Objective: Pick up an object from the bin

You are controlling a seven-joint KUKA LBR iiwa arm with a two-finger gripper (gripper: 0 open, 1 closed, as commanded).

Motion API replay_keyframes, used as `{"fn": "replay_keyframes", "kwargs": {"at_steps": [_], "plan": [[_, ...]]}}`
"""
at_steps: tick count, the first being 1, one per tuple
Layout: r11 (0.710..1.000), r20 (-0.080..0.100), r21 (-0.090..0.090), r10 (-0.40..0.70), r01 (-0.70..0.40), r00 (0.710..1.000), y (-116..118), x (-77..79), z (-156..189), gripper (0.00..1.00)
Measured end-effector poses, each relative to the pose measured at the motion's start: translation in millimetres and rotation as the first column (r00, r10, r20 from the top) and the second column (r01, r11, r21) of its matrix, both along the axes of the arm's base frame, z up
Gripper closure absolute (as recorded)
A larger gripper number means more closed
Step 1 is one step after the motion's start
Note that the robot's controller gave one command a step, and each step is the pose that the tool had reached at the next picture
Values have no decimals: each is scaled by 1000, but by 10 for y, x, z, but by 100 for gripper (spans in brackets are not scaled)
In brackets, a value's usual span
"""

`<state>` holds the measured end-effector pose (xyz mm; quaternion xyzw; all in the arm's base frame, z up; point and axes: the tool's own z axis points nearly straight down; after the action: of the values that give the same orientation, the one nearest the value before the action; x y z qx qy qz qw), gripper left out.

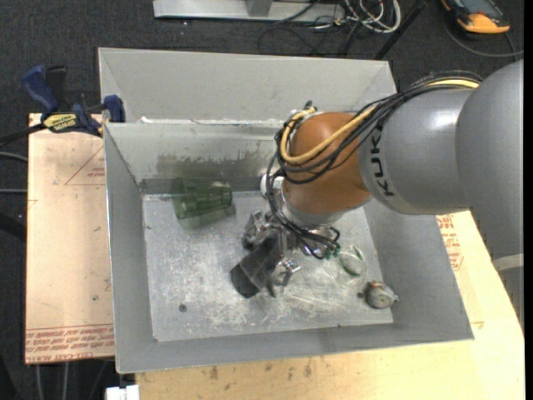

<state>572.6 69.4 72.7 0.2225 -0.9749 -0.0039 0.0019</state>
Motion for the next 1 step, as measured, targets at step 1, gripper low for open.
{"fn": "replay_keyframes", "kwargs": {"at_steps": [1], "plan": [[1000, 8, -6, 7, -7, 1000, 17, -54, 68, 100]]}}
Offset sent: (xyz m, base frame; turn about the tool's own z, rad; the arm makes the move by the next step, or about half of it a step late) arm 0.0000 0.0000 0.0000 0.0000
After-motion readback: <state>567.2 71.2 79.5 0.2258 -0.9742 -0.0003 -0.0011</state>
